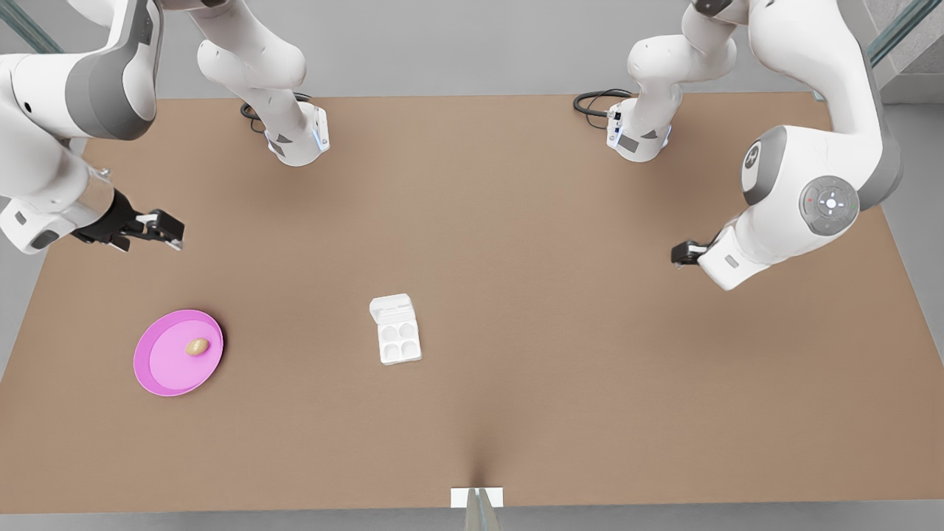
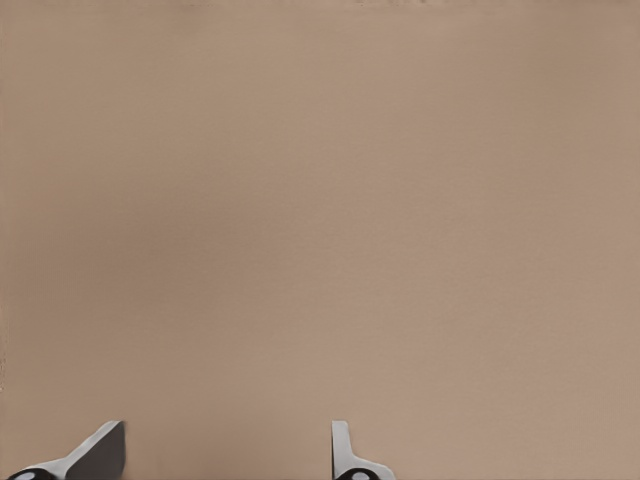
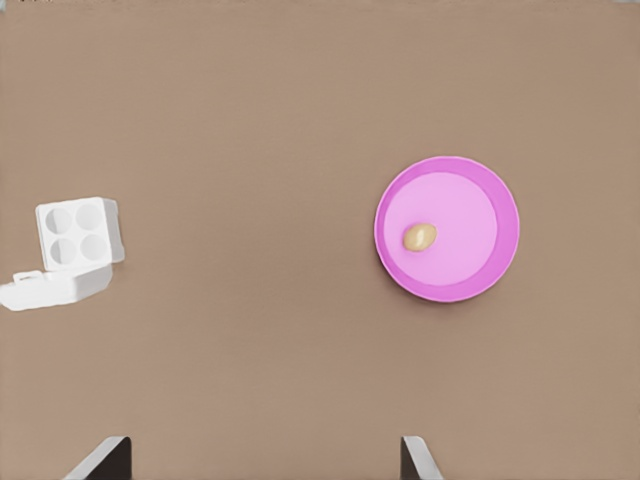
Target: Pack egg into the box and close the box lid
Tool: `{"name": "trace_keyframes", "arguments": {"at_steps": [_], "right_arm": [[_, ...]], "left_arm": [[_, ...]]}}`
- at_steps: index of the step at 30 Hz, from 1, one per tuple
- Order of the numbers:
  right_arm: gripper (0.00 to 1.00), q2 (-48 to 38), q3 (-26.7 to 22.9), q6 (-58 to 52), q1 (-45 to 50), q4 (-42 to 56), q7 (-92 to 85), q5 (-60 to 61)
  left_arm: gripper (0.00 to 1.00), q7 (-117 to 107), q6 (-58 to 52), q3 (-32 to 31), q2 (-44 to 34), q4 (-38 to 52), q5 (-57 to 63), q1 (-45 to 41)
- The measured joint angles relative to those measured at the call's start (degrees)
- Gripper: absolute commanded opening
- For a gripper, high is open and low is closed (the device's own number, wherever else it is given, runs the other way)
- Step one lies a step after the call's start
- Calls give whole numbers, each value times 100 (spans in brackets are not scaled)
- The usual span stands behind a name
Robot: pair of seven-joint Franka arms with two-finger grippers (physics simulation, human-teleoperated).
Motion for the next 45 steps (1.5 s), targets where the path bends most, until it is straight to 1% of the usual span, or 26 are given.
{"name": "trace_keyframes", "arguments": {"at_steps": [3,7,12,13,14,16,19,23,27,32,37,45], "right_arm": [[100,131,-12,64,2,8,-1,5],[100,1291,-42,398,-127,12,1,-46],[100,2121,-40,925,-829,42,-9,-73],[100,2168,-37,1036,-922,-56,-11,-66],[100,2117,16,1226,-1096,-427,-11,-67],[100,1811,74,1849,-1228,-1526,-16,-96],[100,1752,149,2827,-1306,-2323,-34,-305],[100,2009,147,3794,-1498,-2418,-50,-600],[100,2380,142,4466,-1695,-2377,-55,-924],[100,2737,146,5151,-1778,-2389,-43,-992],[100,2840,159,5548,-1753,-2422,-15,-925],[100,3009,215,5858,-1787,-2507,115,-858]], "left_arm": [[100,-66,148,-13,0,-4,39,-54],[100,-75,207,-24,-15,-64,86,-79],[100,-66,267,-23,112,-104,185,-79],[100,-65,277,-24,145,-104,193,-81],[100,-64,288,-22,184,-101,203,-83],[100,-63,303,-24,230,-104,237,-91],[100,-62,330,-24,321,-80,317,-153],[100,-64,432,-25,540,-48,376,-178],[100,-65,511,-25,616,-29,421,-203],[100,-65,556,-26,623,-33,475,-219],[100,-65,575,-26,623,-42,488,-219],[100,-81,519,-25,585,-39,486,-214]]}}
